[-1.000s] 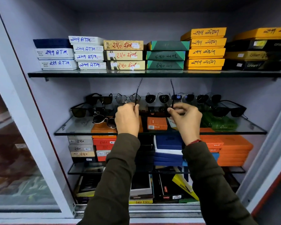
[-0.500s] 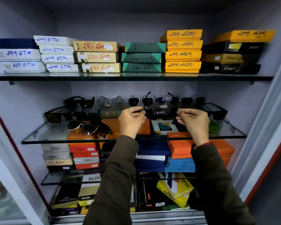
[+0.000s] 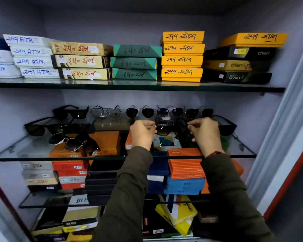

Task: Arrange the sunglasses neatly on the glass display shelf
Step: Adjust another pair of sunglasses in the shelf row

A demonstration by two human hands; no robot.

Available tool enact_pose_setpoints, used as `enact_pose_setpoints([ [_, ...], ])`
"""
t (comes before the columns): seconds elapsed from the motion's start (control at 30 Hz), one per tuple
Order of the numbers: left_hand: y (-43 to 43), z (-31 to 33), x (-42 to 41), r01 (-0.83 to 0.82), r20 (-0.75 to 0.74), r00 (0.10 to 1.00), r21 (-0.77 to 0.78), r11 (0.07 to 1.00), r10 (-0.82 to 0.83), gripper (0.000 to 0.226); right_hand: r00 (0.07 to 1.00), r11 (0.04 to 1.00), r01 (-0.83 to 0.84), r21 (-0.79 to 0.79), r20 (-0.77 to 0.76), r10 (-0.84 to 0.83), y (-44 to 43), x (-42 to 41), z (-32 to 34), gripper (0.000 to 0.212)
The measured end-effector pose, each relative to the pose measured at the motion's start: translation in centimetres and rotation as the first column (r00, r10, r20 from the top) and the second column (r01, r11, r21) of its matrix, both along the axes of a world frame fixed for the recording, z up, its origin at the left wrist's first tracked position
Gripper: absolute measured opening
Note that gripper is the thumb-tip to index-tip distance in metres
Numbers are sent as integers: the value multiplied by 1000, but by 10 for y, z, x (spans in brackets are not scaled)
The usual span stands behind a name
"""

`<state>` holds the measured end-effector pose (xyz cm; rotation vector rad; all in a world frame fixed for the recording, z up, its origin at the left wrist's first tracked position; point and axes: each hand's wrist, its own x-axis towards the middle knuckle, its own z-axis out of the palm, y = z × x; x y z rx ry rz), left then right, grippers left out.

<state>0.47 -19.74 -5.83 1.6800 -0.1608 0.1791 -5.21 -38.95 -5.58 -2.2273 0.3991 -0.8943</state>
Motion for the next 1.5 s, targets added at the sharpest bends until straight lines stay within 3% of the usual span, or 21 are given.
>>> enact_pose_setpoints([
  [0.27, -6, 3, -5, -64, 118, 992, 202, 977, 40, 25, 995, 986, 94, -136, 29, -90, 8, 0, 0, 20],
  [0.4, 12, 11, -19, -79, 249, 968, 212, 974, 25, 35, 992, 999, 19, 38, 125, -23, 20, -11, 1, 29],
  [0.5, 39, 15, -24, -92, 307, 951, 203, 975, 26, 30, 983, 973, -113, 200, 165, 81, 42, -16, 3, 24],
  [0.73, 118, 22, -18, -203, 325, 938, 225, 953, 123, 21, 915, 754, -386, 531, 116, 387, 128, -6, 11, 9],
  [0.97, 190, 32, 1, -399, 285, 912, 454, 797, 294, 21, 822, 663, -476, 577, 25, 569, 200, 7, 10, 5],
  [1.17, 206, 42, 15, -309, 198, 950, 718, 624, 243, 27, 786, 763, -475, 438, -179, 592, 240, 7, 14, 27],
  [1.3, 208, 45, 21, -205, 105, 973, 806, 555, 206, 34, 789, 817, -456, 353, -264, 554, 256, 11, 12, 33],
  [1.4, 210, 45, 24, -232, 128, 970, 735, 637, 205, 33, 803, 808, -431, 401, -239, 546, 257, 10, 16, 27],
  [1.5, 210, 46, 26, -263, 158, 964, 504, 823, 212, 32, 864, 830, -399, 390, -144, 483, 248, 6, 21, 21],
])
